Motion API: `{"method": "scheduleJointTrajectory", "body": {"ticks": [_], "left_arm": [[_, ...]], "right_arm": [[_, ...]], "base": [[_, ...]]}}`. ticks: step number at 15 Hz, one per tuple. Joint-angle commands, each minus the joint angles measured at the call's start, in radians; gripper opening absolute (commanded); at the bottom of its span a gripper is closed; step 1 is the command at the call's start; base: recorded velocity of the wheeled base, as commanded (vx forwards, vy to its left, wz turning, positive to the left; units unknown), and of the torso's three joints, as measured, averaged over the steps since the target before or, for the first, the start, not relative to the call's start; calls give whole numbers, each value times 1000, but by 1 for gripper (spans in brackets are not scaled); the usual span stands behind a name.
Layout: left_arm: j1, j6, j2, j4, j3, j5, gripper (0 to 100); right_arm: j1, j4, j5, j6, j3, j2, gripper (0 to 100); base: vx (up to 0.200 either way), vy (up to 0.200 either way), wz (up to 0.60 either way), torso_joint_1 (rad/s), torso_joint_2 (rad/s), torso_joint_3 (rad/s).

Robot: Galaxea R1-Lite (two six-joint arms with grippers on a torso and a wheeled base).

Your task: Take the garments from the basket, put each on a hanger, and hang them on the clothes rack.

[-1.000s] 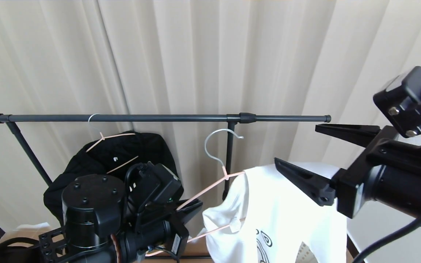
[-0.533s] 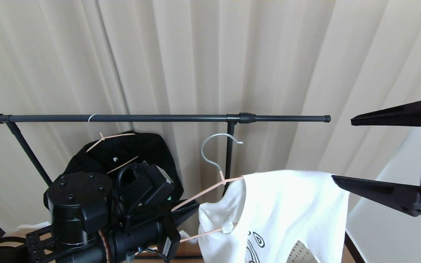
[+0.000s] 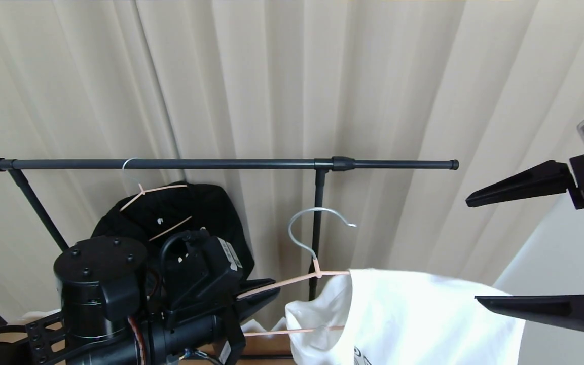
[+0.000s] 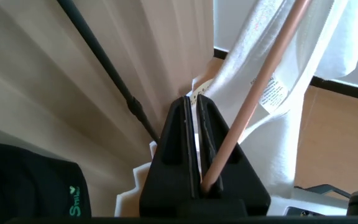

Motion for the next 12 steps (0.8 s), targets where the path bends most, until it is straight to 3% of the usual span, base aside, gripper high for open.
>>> {"method": "scheduleJointTrajectory", "body": {"ticks": [1,12], "left_arm": [[-1,0,0,0,3,0,0],[-20,0,-6,-1,9,3,0]], "right_arm": [[18,-3,2,-1,28,34,100],[96,-59,4,6,51,196,100]], "base": [[0,0,0,0,0,0],[0,0,0,0,0,0]]}}
